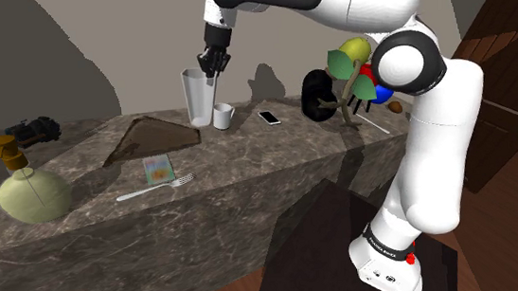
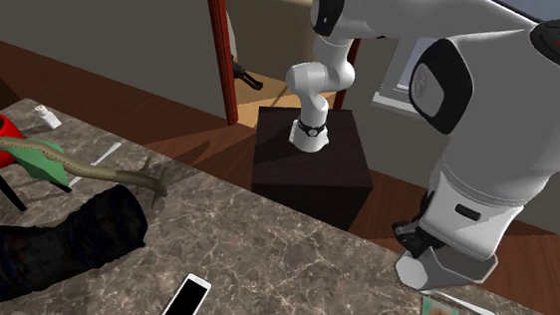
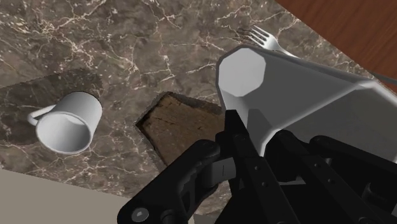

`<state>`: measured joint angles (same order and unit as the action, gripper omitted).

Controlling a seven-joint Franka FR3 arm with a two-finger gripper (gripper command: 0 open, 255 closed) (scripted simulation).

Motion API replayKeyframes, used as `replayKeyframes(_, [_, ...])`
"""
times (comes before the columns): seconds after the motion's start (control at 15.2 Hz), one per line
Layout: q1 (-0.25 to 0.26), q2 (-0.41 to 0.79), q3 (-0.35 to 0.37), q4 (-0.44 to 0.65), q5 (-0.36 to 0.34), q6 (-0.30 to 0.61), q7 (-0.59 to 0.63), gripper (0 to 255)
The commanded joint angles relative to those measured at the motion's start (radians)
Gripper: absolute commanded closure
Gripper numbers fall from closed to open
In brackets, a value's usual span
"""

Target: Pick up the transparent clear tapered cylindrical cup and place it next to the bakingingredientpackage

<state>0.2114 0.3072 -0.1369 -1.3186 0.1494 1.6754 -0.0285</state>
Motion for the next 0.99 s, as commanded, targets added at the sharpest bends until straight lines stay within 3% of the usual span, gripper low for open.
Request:
replayKeyframes(0.0, [0.001, -0.012, -0.001, -0.043, -0.001, 0.032, -0.005, 255])
replayKeyframes(0.92, [0.008, -0.020, 0.002, -0.243, 0.004, 0.223, -0.025, 255])
